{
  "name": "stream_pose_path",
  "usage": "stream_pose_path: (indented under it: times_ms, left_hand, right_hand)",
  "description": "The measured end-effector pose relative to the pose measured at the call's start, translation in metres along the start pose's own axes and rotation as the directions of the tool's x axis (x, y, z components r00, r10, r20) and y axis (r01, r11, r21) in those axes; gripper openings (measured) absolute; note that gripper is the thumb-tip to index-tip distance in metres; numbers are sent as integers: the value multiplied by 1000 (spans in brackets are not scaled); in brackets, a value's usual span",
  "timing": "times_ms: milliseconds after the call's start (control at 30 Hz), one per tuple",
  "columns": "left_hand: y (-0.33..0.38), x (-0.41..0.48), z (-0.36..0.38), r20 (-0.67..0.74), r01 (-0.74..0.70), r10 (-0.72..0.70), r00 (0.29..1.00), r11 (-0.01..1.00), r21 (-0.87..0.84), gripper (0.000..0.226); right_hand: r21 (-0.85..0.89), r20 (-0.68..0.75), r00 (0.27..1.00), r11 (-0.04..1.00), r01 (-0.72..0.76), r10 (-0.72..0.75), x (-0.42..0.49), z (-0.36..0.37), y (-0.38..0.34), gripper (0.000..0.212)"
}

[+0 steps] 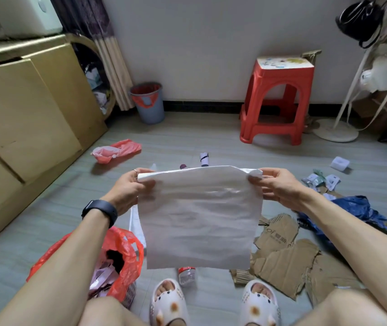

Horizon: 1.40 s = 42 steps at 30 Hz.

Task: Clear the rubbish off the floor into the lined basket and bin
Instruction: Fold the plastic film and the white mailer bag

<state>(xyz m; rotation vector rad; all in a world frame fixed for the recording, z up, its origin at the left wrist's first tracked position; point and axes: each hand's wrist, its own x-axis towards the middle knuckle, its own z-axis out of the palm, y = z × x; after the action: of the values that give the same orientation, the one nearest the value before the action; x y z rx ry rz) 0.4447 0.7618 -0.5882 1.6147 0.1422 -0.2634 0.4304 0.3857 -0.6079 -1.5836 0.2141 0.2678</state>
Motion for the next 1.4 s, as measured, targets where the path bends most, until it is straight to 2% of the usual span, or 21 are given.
stream_pose_path:
  times_ms: [133, 267, 433, 500, 567, 633, 667, 700, 767, 833, 900, 933, 1000, 1067, 1133, 1233, 1300, 1333, 1367, 1400]
  left_hand:
    - [-1, 0, -3, -66, 29, -21, 998, 992, 122, 12]
    - [-1, -2, 1, -42, 86, -79, 996, 979, 183, 32]
    - [8, -1, 4, 50, 104, -103, 993, 994, -25, 32]
    - [10, -2, 1, 87, 167, -163, 983, 985, -42, 33]
    - [9, -2, 3, 82, 194, -195, 977, 981, 18, 33]
    - [7, 0, 10, -3, 136, -136, 991, 988, 72, 21]
    - [7, 0, 14, -53, 92, -90, 995, 994, 50, 12]
    - [5, 2, 16, -92, 50, -48, 995, 998, 28, 13]
    - [4, 3, 18, -128, 10, -10, 992, 1000, -5, 27]
    - [5, 3, 18, -109, 19, -24, 994, 999, -42, 38]
    - [5, 3, 19, -88, 25, -32, 996, 997, -77, 32]
    - [5, 2, 20, -92, 23, -32, 995, 996, -89, 26]
    - [5, 1, 20, -106, 26, -35, 994, 996, -84, 21]
    - [4, -1, 18, -88, 70, -70, 994, 998, -3, 16]
    - [2, -1, 16, -62, 135, -132, 989, 990, 31, 16]
    - [3, 1, 11, 4, 197, -197, 980, 980, -41, 12]
    - [5, -1, 11, 52, 207, -206, 977, 978, -23, 20]
    - [6, -3, 13, 48, 206, -207, 977, 978, 26, 27]
    - [5, -3, 16, 21, 185, -187, 982, 980, 75, 32]
    - [5, -3, 19, -20, 154, -153, 988, 983, 95, 34]
  right_hand:
    - [17, 0, 1000, 1000, 5, -5, -2, -5, -5, 21]
    - [160, 28, 1000, 987, -6, 1, -3, -6, -7, 20]
    - [233, -42, 998, 972, -36, 47, -5, -6, -8, 28]
    - [238, -18, 995, 967, -86, 93, -5, -13, -7, 24]
    - [175, 34, 991, 975, -134, 130, -7, -17, -5, 28]
    - [14, 21, 994, 994, -106, 106, -8, -15, -3, 25]
    - [-38, -25, 997, 997, -70, 69, -7, -13, -2, 26]
    - [-41, -90, 995, 998, -39, 35, -6, -10, -2, 30]
    - [76, -201, 979, 997, 6, 10, -3, -7, -5, 41]
    - [188, -230, 973, 981, 35, 10, 0, -7, -7, 38]
    - [229, -207, 978, 973, 33, 15, 1, -11, -7, 24]
    - [229, -188, 982, 973, 29, 15, 0, -13, -5, 24]
    - [124, -127, 992, 992, -4, 20, -4, -17, -1, 32]
    - [-42, -68, 997, 998, -50, 47, -7, -19, 0, 30]
    - [-40, -33, 998, 998, -55, 54, -8, -20, -1, 28]
    - [79, -49, 999, 997, -18, 21, -8, -19, -7, 19]
    - [-23, -96, 995, 1000, 17, -19, -11, -15, -8, 22]
    - [-82, -124, 991, 996, 46, -56, -12, -12, -7, 17]
    - [-112, -144, 986, 991, 70, -86, -13, -11, -7, 16]
    - [-107, -157, 983, 991, 82, -99, -14, -10, -6, 23]
